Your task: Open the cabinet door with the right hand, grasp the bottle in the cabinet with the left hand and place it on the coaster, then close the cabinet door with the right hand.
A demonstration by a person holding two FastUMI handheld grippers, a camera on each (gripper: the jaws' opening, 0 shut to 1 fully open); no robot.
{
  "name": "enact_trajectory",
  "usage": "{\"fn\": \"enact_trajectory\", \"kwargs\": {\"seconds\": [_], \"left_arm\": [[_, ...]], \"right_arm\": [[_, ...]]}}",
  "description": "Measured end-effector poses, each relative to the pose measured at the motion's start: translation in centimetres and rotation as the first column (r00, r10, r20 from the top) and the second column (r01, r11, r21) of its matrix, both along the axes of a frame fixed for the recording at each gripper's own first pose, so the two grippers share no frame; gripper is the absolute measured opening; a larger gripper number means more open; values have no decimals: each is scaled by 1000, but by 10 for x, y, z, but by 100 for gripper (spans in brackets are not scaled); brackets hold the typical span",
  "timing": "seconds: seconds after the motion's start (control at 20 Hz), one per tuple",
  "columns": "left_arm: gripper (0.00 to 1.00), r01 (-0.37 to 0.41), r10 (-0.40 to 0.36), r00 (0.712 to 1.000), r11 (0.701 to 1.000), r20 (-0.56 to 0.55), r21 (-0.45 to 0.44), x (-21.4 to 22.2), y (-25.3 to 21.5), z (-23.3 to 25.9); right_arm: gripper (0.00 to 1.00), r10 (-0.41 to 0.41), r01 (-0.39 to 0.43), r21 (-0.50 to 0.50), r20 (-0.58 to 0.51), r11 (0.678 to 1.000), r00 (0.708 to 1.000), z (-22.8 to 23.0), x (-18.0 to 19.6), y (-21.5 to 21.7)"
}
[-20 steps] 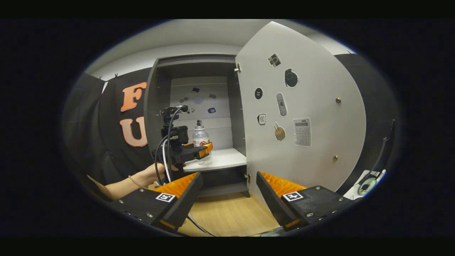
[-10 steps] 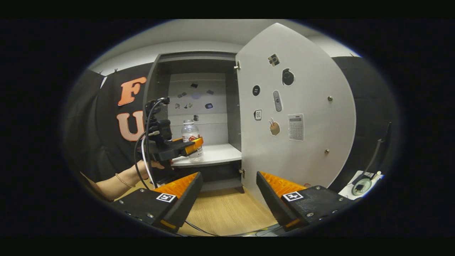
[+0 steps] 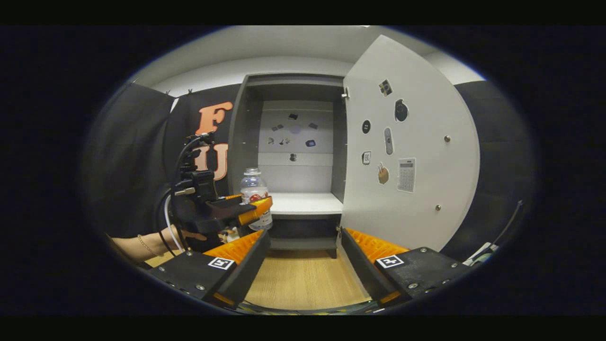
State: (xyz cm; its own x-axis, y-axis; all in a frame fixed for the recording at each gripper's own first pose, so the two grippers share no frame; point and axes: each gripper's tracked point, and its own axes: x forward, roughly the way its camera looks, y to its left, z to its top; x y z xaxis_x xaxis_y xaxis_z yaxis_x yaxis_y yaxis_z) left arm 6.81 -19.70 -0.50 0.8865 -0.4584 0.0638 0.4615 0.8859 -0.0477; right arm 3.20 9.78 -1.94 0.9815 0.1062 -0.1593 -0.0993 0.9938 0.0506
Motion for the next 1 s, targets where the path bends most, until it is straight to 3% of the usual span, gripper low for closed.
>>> {"fn": "enact_trajectory", "kwargs": {"seconds": [0.2, 0.4, 0.6, 1.0], "left_arm": [[82, -106, 105, 994, 994, 14, 35, -42, 38, -28], [82, -171, 170, 985, 984, 27, 48, -70, 73, -64], [82, -172, 171, 985, 982, 20, 73, -81, 93, -105], [82, -125, 129, 990, 990, -48, 71, -94, 112, -179]], "right_arm": [[94, 82, -81, -66, 21, 995, 996, -8, -12, 11], [94, 147, -147, -2, -6, 989, 989, -21, -24, 42], [95, 141, -142, -8, -44, 990, 989, -31, -18, 60], [95, 77, -66, 102, -102, 993, 992, -45, -11, 85]]}}
